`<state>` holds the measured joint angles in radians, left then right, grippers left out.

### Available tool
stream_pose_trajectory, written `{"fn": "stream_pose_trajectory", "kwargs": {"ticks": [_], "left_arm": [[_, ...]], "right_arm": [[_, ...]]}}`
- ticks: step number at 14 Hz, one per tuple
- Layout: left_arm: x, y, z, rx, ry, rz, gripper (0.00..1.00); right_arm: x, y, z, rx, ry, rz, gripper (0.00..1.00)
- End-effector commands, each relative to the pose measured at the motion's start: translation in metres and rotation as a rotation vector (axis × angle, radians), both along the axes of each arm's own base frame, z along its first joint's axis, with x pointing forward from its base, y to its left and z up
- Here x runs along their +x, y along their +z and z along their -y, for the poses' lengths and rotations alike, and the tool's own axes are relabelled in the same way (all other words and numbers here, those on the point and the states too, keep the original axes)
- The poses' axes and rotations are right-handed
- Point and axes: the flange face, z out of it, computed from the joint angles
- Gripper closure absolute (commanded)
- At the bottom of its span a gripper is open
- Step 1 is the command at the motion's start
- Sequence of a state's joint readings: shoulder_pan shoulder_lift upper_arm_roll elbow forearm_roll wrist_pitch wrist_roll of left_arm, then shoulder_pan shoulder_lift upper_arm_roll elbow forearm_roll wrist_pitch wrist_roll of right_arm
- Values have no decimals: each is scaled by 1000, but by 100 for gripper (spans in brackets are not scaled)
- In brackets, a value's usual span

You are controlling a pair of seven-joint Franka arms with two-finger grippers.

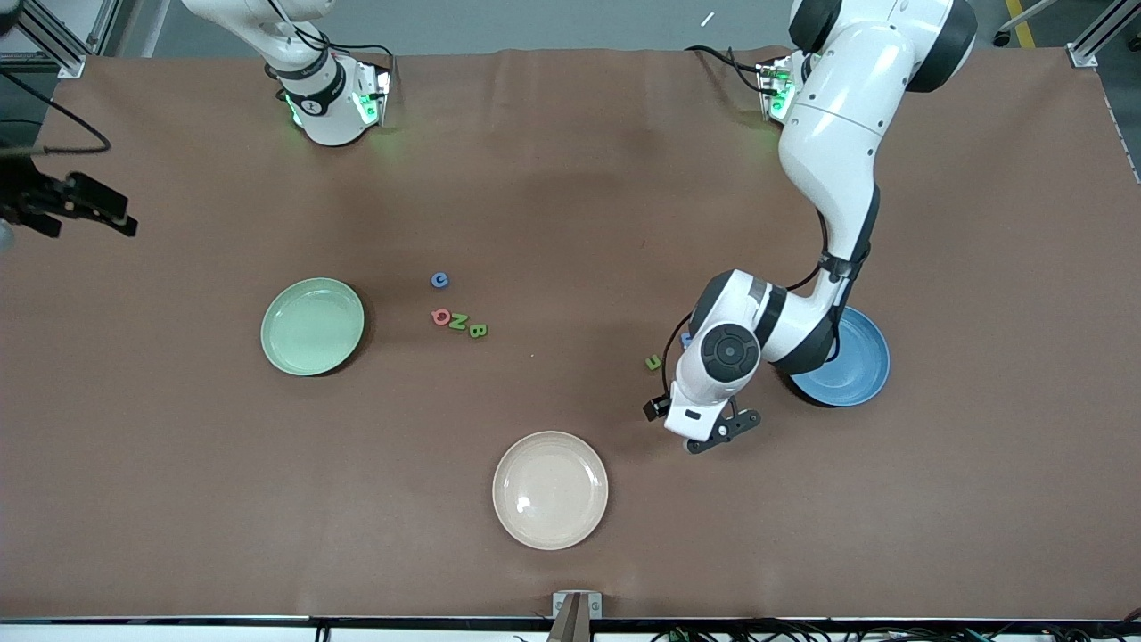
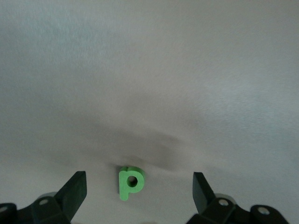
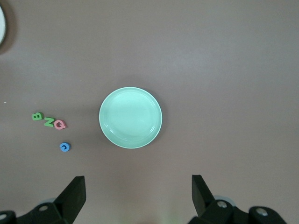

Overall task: Sort upper and lower case letters into plates
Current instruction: 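Grasp the green p with the left gripper while the right gripper reaches out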

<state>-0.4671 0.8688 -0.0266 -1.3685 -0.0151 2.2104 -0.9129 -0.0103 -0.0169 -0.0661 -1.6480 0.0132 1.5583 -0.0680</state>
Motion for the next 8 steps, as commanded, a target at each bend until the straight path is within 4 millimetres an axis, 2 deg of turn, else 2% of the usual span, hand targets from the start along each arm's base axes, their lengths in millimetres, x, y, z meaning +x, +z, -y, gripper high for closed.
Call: {"fn": "stream_pose_trajectory", "kwargs": {"ticks": [1, 3, 6, 7, 8], "left_arm": [[0, -2, 6, 23, 32, 14, 6], [-1, -3, 7, 22, 56, 11, 18], [0, -2, 5, 21, 60, 10, 35], [0, -2, 5, 22, 61, 11, 38], [-2, -4, 5, 25, 59, 7, 41]], "right_arm": [[35, -42, 8, -17, -10, -51, 0], [56, -77, 7, -26, -8, -114, 0], [51, -95, -1, -26, -76, -160, 0], [49, -98, -11, -40, -162, -169, 0], [47, -95, -38, -62, -245, -167, 0]]}}
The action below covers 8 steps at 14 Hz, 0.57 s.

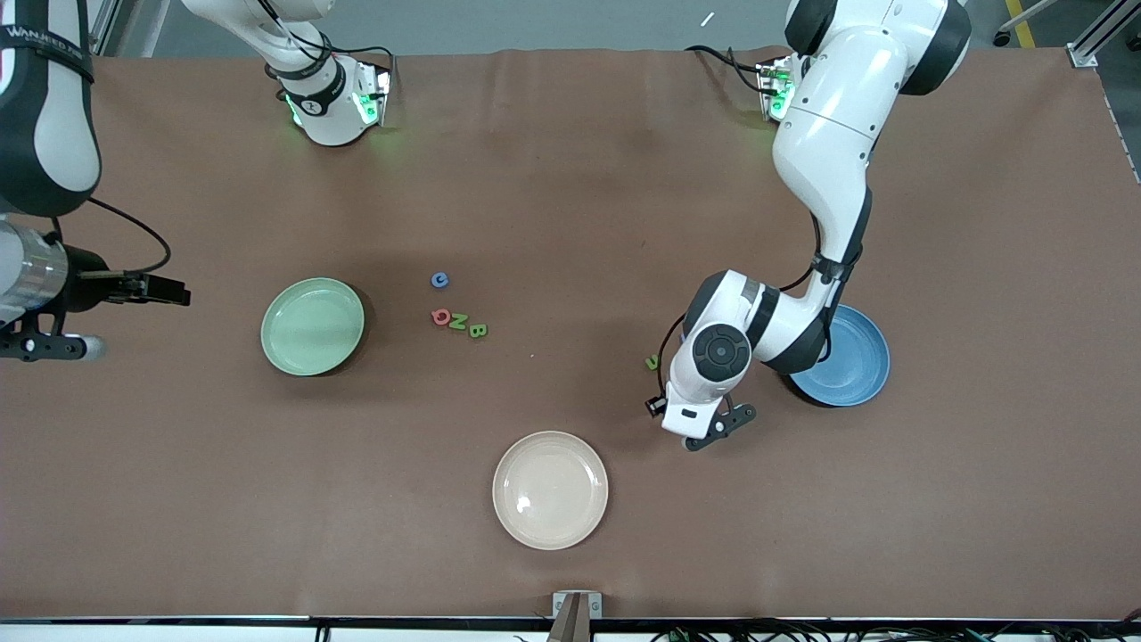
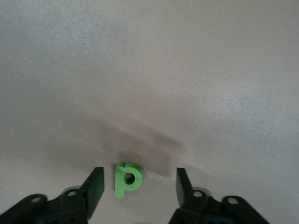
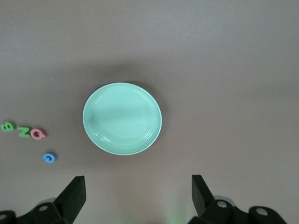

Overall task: Sort upper and lower case letters into plates
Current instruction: 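Grasp the green p with the left gripper while the right gripper reaches out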

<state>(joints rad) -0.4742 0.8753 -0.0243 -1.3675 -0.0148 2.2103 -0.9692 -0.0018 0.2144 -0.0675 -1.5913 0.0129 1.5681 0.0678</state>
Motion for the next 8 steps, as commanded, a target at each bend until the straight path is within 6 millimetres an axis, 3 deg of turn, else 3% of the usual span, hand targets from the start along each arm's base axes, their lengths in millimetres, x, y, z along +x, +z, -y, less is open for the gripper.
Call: {"fn": "stream_pose_trajectory", "kwargs": {"ticks": [1, 3, 8], "left_arm": [[0, -1, 2, 20, 9, 9, 43], [0, -4, 0, 23, 9, 5, 44], [-7, -12, -2, 34, 6, -13, 44]], "right_arm": [[-10, 7, -59, -71, -173, -7, 0], [-11, -7, -94, -73, -274, -1, 0], [-34, -76, -175, -63, -347, 45, 0]]}}
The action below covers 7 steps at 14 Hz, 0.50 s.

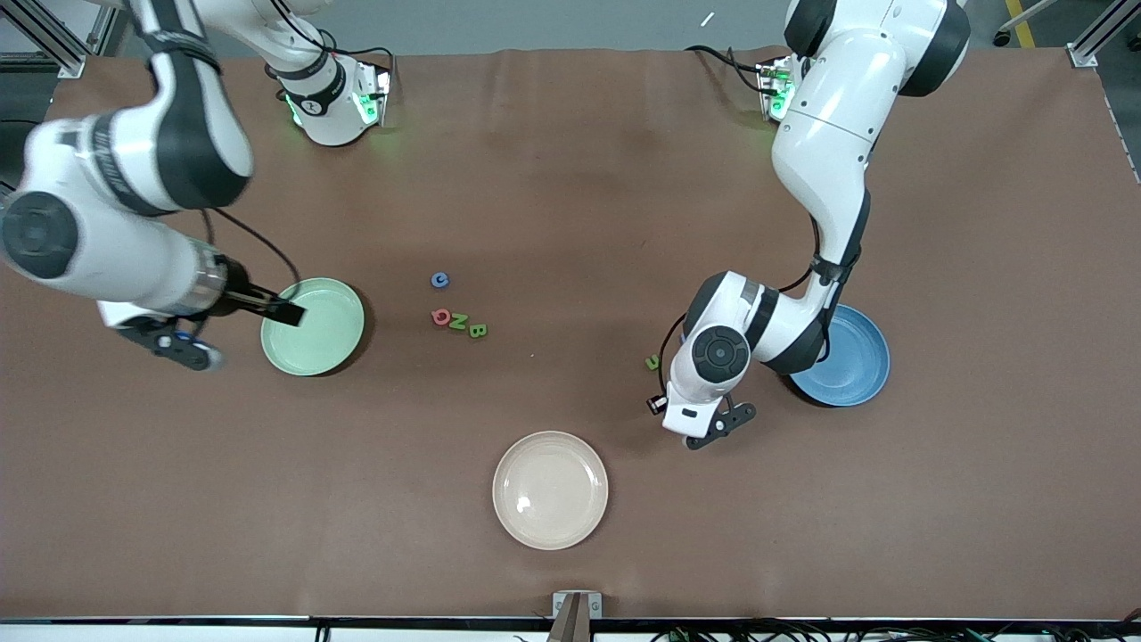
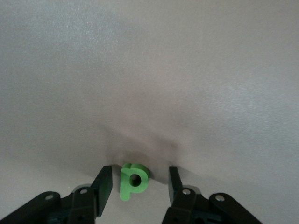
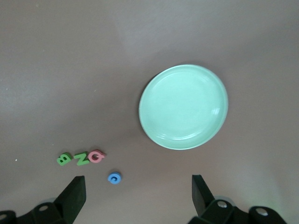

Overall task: Sort upper and lower case letters into plates
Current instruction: 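Drop the p in the blue plate while the right gripper grasps the Q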

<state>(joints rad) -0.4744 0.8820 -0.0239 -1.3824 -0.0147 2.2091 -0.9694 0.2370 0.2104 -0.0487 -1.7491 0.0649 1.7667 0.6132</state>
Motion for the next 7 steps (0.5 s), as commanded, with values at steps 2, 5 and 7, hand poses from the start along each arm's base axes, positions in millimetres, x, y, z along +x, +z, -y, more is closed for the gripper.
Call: {"fn": "stream_pose_trajectory", "kwargs": {"ticks": [2, 5, 7], "left_arm": [[-2, 0, 1, 23, 6, 7, 50], [-2, 0, 1, 22, 7, 7, 66], [-2, 0, 1, 23, 8, 7, 77]], "right_arm": [[-39, -48, -46, -16, -108, 40, 0], [-73, -93, -85, -30, -236, 98, 0], [-86, -110, -101, -42, -335, 115, 0]]}}
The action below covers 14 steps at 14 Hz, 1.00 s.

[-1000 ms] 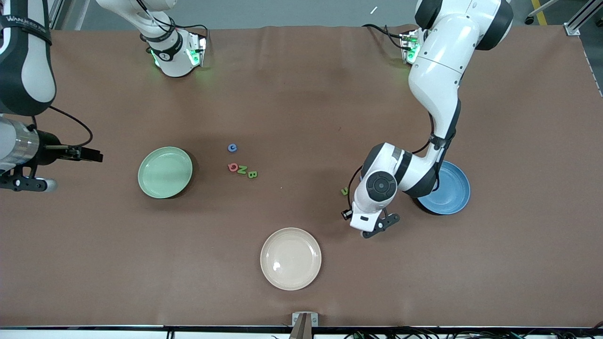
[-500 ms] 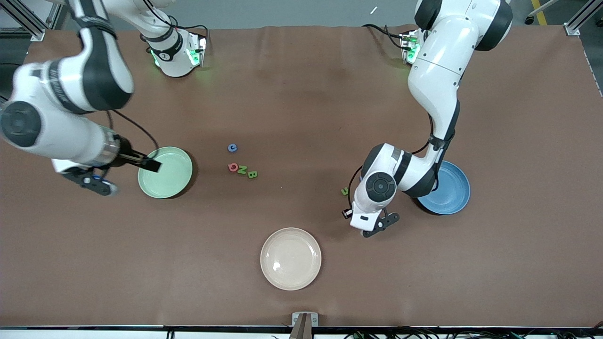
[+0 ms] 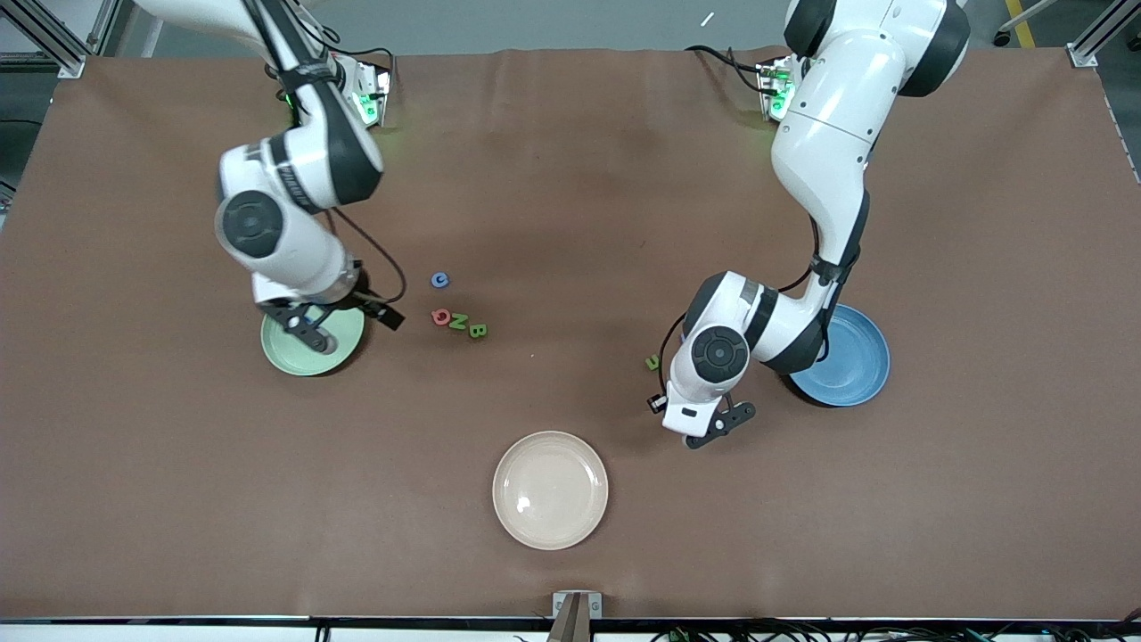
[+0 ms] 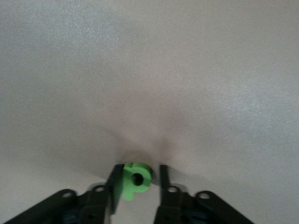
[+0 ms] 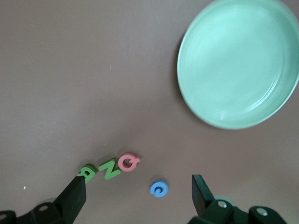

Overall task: Sort upper and lower case letters into plates
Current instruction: 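Drop the p in the blue plate while the right gripper grasps the Q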

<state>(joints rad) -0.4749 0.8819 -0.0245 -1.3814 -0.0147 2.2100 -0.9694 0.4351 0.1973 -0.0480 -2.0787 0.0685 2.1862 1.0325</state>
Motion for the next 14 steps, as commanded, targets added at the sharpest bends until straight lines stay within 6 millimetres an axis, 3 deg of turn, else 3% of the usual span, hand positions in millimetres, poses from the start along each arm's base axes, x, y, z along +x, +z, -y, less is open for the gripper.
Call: {"fn": "stream_pose_trajectory", "kwargs": {"ticks": [1, 3, 5, 7, 9, 11, 14], "left_arm": [[-2, 0, 0, 25, 19, 7, 82], [1, 7, -3, 21, 33, 10, 90], [2, 21, -11, 29, 34, -3, 91], [0, 57, -24, 39, 12, -23, 91], [-4, 89, -51, 44, -53, -52, 91], [-17, 111, -92, 39, -128, -71, 91], [-41, 113, -156, 37, -251, -118, 91]], "right_arm": [[-29, -10, -10, 1, -129, 29, 0], [-35, -25, -14, -4, -216, 41, 0], [-36, -38, -17, -17, -310, 36, 0], [-38, -49, -22, -28, -342, 28, 0], [-38, -66, -27, -31, -373, 35, 2], [-42, -84, -39, -34, -397, 43, 4], [-39, -103, -41, -35, -424, 49, 8]]}}
